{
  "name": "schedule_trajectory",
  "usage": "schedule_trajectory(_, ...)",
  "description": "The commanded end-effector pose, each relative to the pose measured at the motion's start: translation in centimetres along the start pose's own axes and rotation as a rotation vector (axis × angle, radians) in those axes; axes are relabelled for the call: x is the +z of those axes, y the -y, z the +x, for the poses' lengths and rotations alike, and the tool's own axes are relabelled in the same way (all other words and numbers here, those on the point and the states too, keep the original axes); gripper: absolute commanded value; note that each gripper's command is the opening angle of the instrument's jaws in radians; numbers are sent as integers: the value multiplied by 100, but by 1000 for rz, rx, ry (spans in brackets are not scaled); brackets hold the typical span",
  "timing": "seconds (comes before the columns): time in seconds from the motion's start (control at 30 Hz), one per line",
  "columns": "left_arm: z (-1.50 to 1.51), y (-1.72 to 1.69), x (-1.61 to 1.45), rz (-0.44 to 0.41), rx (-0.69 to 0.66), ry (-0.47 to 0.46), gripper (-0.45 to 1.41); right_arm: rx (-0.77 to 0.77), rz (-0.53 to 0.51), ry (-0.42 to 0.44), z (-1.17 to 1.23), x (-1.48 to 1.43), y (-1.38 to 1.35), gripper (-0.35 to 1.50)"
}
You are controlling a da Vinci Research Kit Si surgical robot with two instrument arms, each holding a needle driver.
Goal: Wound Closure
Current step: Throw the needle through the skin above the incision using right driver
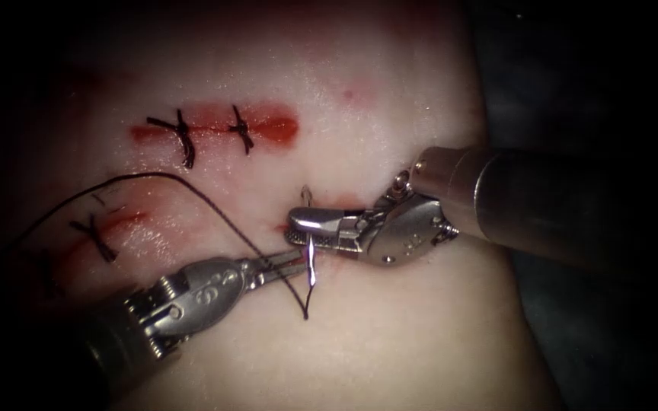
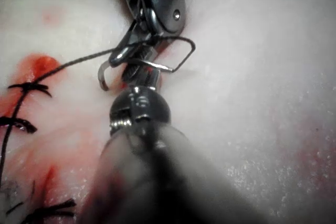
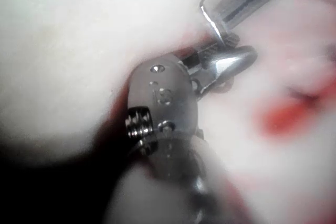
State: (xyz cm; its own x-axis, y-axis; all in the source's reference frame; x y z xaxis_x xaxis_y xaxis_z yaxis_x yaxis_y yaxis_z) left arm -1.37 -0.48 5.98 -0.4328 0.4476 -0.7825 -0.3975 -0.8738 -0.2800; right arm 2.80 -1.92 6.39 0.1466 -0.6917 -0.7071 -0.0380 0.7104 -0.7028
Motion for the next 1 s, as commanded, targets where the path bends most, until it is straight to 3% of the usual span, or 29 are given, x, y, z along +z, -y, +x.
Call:
schedule_trajectory(0.03,-2,1,6,-4,3,-3,-25,2,-9,0,-6,7,-1,-35)
schedule_trajectory(0.4,-5,3,4,2,4,1,-25,88,-64,21,2,7,-67,-35)
schedule_trajectory(0.53,-3,2,18,15,2,6,-25,229,-70,25,-4,8,-87,-35)
schedule_trajectory(1.0,-17,-7,68,-19,-1,24,-21,577,-54,61,-30,11,-121,-35)
